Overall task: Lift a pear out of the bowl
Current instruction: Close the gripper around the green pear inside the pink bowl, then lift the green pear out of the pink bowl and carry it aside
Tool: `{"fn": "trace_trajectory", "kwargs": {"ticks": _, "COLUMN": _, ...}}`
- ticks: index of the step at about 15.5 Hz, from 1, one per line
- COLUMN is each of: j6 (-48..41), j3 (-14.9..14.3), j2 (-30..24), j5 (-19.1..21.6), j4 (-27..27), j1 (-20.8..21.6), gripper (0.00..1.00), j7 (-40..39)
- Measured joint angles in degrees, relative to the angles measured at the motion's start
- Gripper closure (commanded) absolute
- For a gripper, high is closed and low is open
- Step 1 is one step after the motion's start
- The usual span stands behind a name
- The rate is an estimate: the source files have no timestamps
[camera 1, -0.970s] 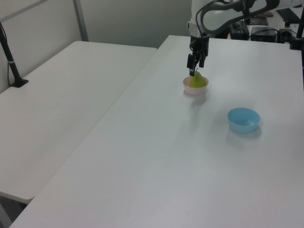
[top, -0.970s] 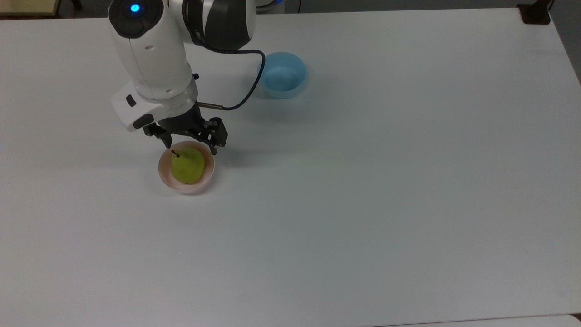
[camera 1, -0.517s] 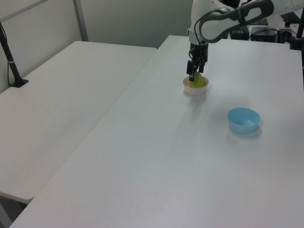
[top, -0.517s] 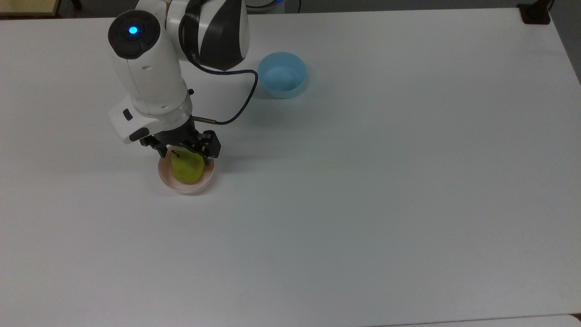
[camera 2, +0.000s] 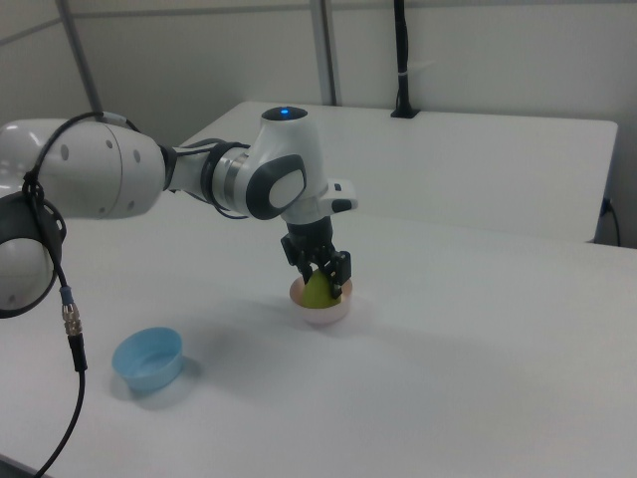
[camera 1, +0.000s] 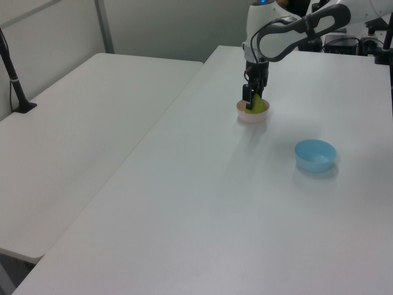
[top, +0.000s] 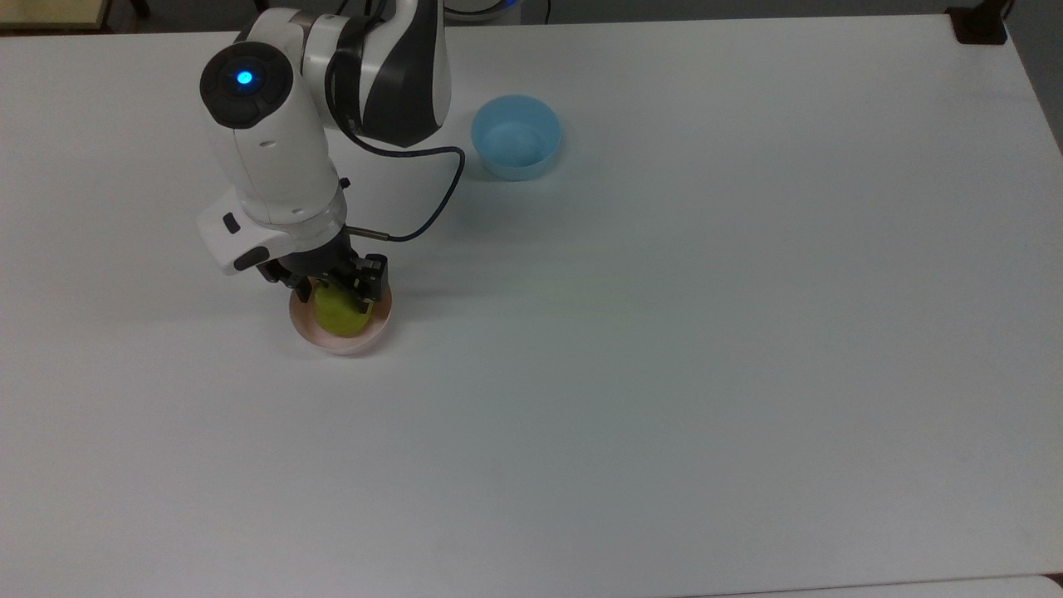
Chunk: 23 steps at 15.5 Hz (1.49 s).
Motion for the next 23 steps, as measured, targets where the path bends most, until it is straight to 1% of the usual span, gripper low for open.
{"fn": "trace_trajectory", "kwargs": {"ticks": 1, "j6": 0.6, "j3": 0.0, "j2": 0.1, "j5": 0.0, "j4": -0.1, "j1": -0.1, "gripper": 0.67, "j7": 0.0}}
{"fn": "trace_trajectory", "kwargs": {"ticks": 2, "j6": 0.7, "j3": 0.0, "j2": 0.0, "j5": 0.0, "j4": -0.2, "j1": -0.1, "gripper": 0.68, "j7": 0.0}}
{"fn": "trace_trajectory", "kwargs": {"ticks": 4, "j6": 0.8, "j3": 0.0, "j2": 0.1, "j5": 0.0, "j4": -0.2, "j1": -0.1, "gripper": 0.82, "j7": 0.0}}
{"fn": "trace_trajectory", "kwargs": {"ticks": 5, "j6": 0.8, "j3": 0.0, "j2": 0.1, "j5": 0.0, "j4": -0.2, "j1": -0.1, "gripper": 0.96, "j7": 0.0}}
{"fn": "trace_trajectory", "kwargs": {"ticks": 6, "j6": 0.8, "j3": 0.0, "j2": 0.1, "j5": 0.0, "j4": -0.2, "j1": -0.1, "gripper": 1.0, "j7": 0.0}}
{"fn": "trace_trajectory", "kwargs": {"ticks": 12, "j6": 0.8, "j3": 0.0, "j2": -0.2, "j5": 0.0, "j4": -0.2, "j1": -0.1, "gripper": 1.0, "j7": 0.0}}
{"fn": "trace_trajectory", "kwargs": {"ticks": 16, "j6": -0.7, "j3": 0.0, "j2": -2.3, "j5": 0.0, "j4": 0.7, "j1": 0.0, "gripper": 1.0, "j7": 0.0}}
{"fn": "trace_trajectory", "kwargs": {"ticks": 20, "j6": -5.9, "j3": 0.0, "j2": -4.3, "j5": 0.0, "j4": 3.9, "j1": 0.1, "gripper": 1.0, "j7": 0.0}}
{"fn": "trace_trajectory", "kwargs": {"ticks": 23, "j6": -13.6, "j3": 0.0, "j2": -5.1, "j5": 0.0, "j4": 9.1, "j1": 0.0, "gripper": 1.0, "j7": 0.0}}
